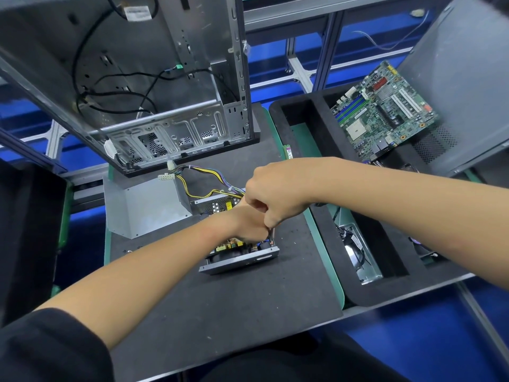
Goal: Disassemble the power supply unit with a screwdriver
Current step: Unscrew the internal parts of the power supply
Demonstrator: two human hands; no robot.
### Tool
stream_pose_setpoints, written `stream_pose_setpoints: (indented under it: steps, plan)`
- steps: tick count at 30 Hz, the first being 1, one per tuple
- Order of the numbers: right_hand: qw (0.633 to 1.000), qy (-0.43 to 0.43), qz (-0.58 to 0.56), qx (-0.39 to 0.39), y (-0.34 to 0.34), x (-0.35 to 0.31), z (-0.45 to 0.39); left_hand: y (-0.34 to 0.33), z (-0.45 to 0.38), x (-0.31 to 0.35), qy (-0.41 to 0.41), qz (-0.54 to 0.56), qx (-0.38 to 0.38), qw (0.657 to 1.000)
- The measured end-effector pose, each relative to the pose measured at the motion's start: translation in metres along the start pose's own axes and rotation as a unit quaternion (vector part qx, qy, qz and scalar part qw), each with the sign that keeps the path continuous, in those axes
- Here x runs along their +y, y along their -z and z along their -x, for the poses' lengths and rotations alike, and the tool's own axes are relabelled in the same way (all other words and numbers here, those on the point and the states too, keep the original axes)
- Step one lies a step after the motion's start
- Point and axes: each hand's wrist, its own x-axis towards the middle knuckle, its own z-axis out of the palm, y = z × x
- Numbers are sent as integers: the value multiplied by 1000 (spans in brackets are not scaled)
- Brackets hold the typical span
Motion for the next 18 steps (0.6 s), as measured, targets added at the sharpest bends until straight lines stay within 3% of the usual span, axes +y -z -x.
stream_pose_setpoints:
  steps: [7, 18]
  plan:
    - [998, 17, 55, 0, -1, -10, 2, 0, 2, -1, -19, -31, -8, 999]
    - [999, 10, 43, -6, 1, -7, 5, -1, 2, -1, 2, -16, 0, 1000]
